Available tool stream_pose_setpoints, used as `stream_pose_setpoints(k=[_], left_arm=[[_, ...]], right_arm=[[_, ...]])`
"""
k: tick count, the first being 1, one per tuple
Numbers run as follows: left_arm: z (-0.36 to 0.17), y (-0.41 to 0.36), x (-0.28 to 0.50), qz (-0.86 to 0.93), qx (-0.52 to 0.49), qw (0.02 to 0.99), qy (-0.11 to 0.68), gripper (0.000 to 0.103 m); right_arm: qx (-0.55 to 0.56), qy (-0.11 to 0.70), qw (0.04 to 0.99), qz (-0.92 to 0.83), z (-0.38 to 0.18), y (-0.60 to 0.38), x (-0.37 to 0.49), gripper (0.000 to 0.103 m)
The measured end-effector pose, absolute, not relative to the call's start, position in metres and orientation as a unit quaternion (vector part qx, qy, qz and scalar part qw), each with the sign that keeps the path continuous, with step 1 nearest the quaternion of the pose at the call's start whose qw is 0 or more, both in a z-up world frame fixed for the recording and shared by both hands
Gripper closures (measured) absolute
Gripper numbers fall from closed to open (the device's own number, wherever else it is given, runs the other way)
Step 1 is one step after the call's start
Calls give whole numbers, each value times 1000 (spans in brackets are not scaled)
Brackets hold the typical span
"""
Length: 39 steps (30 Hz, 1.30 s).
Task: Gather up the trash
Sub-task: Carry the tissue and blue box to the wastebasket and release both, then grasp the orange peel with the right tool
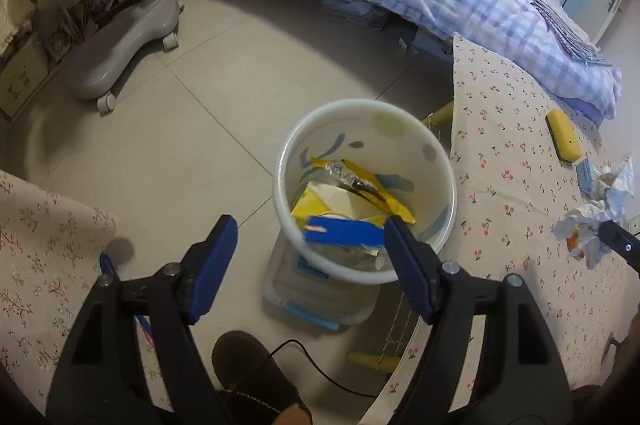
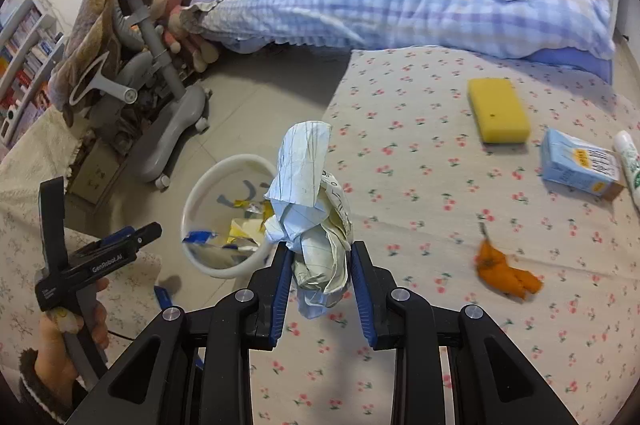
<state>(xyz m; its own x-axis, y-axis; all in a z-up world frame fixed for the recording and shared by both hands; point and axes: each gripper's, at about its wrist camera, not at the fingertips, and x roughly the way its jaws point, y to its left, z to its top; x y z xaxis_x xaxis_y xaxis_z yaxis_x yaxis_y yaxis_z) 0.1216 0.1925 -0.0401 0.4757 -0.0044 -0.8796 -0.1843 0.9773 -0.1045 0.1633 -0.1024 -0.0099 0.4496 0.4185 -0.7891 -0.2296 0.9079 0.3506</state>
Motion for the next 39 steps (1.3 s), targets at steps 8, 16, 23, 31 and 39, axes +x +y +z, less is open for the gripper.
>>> stream_pose_setpoints(k=[8,16,23,31,39], left_arm=[[-46,217,106,73,-111,841,525,19],[-42,230,95,76,-112,841,523,19],[-40,236,91,77,-116,842,520,19],[-35,214,95,57,-101,847,519,19],[-38,166,101,13,-91,842,531,19]], right_arm=[[97,503,830,222,-29,-51,182,72],[90,508,820,249,-47,0,193,71],[111,507,818,250,-54,14,197,36],[98,499,832,221,-39,-15,184,35],[110,498,847,147,-28,-91,160,32]])
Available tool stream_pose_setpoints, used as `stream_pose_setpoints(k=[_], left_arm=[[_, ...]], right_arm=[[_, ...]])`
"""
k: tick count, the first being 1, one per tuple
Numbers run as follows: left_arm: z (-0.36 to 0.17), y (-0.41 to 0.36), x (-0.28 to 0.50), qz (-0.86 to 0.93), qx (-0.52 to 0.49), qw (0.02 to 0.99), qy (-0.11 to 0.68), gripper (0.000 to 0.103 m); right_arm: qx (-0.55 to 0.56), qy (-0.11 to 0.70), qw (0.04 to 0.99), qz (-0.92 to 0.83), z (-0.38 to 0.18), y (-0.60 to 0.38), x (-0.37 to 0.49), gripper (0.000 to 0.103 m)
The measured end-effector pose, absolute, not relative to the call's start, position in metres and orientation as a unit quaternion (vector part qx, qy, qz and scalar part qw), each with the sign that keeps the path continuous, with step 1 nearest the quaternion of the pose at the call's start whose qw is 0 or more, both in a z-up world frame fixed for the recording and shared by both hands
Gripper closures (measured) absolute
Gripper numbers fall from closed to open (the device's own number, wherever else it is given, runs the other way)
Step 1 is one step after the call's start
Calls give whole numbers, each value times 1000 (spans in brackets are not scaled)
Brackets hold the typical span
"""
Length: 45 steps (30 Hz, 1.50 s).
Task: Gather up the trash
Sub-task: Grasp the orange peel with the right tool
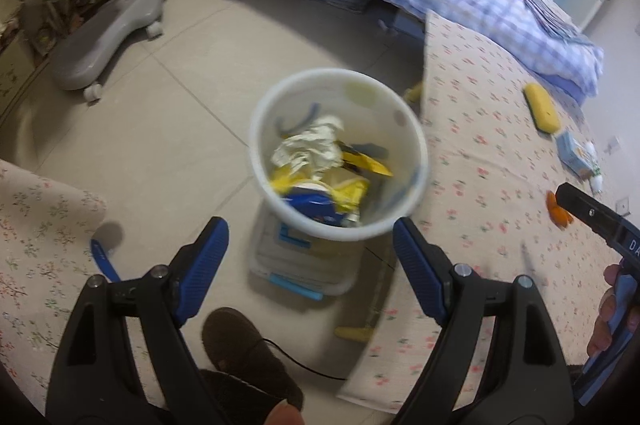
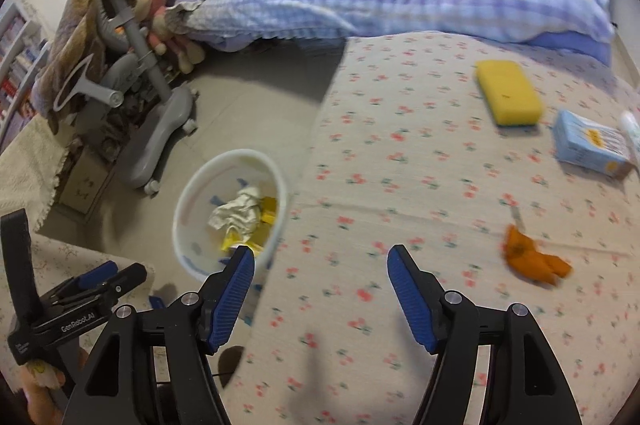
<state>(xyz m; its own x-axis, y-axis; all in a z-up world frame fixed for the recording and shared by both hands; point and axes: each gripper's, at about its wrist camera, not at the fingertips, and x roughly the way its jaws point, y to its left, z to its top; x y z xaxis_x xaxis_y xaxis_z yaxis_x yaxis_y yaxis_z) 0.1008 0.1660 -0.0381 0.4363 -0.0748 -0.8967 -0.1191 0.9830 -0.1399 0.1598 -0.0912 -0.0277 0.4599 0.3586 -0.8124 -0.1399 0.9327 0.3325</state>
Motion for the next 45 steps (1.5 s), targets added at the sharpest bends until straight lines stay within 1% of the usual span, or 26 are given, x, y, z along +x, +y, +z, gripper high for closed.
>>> stream_pose_setpoints(k=[4,10,12,13,14,24,29,31,33,35,37,41,45], left_arm=[[-37,143,103,-4,-84,841,535,19],[-39,115,113,-23,-81,836,542,18],[-41,106,116,-30,-76,833,548,12],[-41,102,117,-33,-75,832,549,7],[-41,98,117,-36,-73,832,549,5],[-40,75,120,-54,-64,828,554,4],[-43,68,122,-53,-59,826,559,4],[-44,66,122,-53,-57,826,559,4],[-44,64,123,-52,-56,826,559,4],[-45,61,124,-52,-56,825,560,4],[-46,58,124,-53,-55,824,561,4],[-44,44,125,-55,-41,829,555,4],[-41,28,127,-63,-23,835,546,4]], right_arm=[[103,503,851,115,-27,-126,155,32],[49,517,852,70,-33,-168,159,31],[45,529,845,62,-41,-178,162,30],[45,535,841,59,-45,-181,165,30],[47,545,835,56,-52,-186,168,30],[26,587,809,23,-93,-185,189,30],[-25,580,814,14,-99,-174,194,31],[-39,578,815,10,-100,-171,194,37],[-49,575,816,7,-100,-171,194,57],[-26,583,812,22,-100,-175,194,68],[-9,586,810,19,-100,-180,195,75],[13,578,816,21,-91,-195,194,79],[32,560,827,27,-73,-214,187,79]])
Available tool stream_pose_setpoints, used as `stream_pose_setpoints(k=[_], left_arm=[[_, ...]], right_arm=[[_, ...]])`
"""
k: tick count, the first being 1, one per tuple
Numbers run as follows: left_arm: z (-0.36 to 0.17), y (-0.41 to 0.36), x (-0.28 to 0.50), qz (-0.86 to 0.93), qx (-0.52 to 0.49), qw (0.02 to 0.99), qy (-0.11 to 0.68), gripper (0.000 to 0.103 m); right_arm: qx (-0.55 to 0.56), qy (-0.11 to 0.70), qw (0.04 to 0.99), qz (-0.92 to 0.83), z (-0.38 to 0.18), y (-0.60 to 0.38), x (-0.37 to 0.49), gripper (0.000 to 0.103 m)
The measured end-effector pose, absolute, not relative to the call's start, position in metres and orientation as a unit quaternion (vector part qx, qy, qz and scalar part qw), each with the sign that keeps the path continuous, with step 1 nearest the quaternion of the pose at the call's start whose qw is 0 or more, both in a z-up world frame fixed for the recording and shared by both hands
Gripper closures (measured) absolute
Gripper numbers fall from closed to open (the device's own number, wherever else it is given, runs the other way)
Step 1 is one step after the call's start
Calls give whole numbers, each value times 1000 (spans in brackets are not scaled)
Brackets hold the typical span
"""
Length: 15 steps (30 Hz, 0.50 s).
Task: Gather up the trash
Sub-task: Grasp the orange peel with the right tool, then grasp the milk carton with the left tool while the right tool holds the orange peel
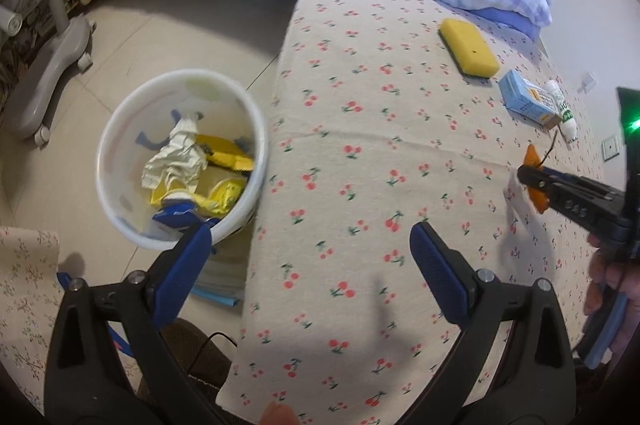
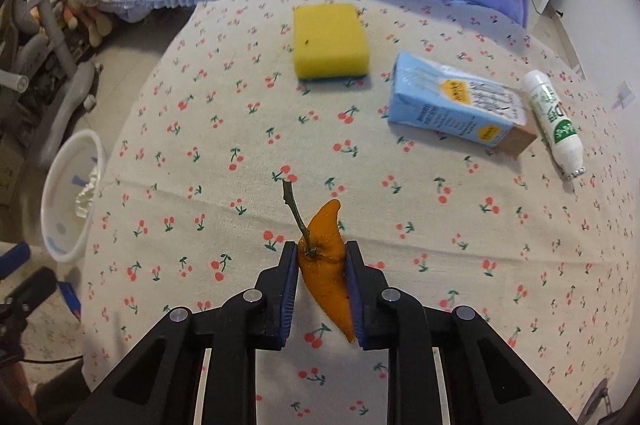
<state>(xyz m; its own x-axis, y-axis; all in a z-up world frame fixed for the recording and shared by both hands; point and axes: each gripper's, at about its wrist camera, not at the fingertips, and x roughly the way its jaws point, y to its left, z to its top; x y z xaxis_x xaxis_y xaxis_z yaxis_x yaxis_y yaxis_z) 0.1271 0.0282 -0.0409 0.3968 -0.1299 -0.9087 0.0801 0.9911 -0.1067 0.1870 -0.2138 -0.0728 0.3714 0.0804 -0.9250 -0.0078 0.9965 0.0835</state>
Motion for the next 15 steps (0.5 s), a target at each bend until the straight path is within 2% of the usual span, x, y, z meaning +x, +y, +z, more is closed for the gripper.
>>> stream_pose_setpoints(k=[10,15], left_arm=[[-33,-38,130,-103,25,853,511,1],[-27,-85,140,-135,70,858,490,1]], right_arm=[[84,530,844,17,-44,-277,158,79],[110,531,840,3,-47,-315,145,79]])
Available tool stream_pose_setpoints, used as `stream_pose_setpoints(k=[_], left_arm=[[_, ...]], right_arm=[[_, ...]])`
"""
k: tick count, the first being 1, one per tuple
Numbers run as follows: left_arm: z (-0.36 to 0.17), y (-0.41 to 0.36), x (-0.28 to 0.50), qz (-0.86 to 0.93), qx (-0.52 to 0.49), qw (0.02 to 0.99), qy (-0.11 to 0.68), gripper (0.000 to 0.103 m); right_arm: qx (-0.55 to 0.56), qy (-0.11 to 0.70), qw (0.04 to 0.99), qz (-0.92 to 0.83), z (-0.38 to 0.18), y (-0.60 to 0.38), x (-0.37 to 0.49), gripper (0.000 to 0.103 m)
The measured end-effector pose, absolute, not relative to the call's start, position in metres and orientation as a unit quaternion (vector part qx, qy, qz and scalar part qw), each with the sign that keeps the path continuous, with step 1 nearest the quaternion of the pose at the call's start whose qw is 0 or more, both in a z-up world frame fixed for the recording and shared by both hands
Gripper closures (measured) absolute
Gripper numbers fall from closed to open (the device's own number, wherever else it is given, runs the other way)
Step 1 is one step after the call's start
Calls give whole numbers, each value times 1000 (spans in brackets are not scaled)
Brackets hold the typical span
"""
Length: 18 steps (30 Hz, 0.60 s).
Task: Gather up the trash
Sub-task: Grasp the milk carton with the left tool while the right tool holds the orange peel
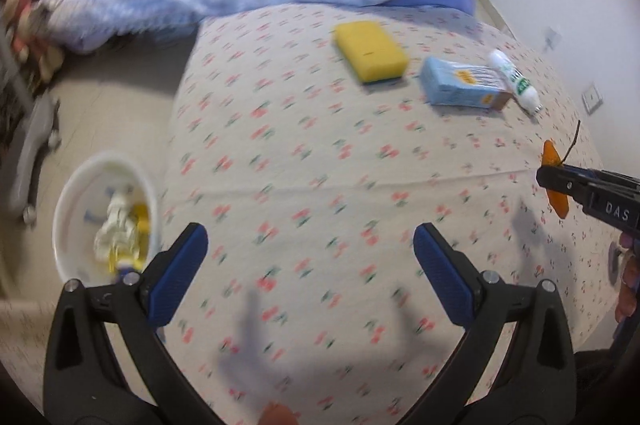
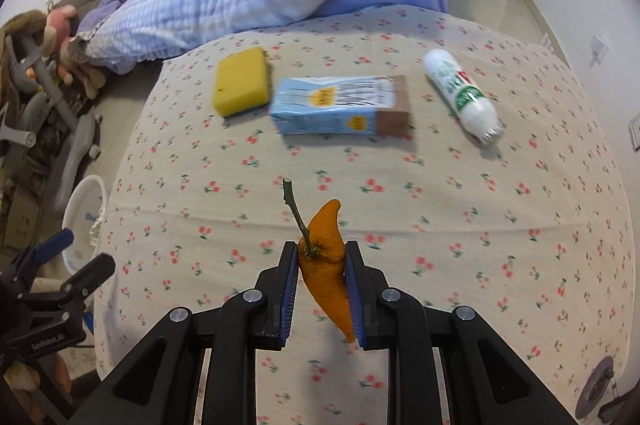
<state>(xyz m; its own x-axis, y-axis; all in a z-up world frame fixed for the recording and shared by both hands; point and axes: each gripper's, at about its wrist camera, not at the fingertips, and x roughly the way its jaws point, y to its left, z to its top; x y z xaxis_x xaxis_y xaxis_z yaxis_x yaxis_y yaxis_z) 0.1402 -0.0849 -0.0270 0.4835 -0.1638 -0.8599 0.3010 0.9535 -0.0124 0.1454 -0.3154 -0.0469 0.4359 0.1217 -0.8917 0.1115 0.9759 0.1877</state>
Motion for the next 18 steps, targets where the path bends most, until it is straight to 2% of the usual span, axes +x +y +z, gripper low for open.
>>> stream_pose_setpoints(k=[9,18], left_arm=[[-12,-198,182,-205,219,862,408,1],[-48,-305,220,-296,374,785,396,1]], right_arm=[[150,536,830,-32,-64,-392,123,79],[199,523,826,-62,-61,-459,113,79]])
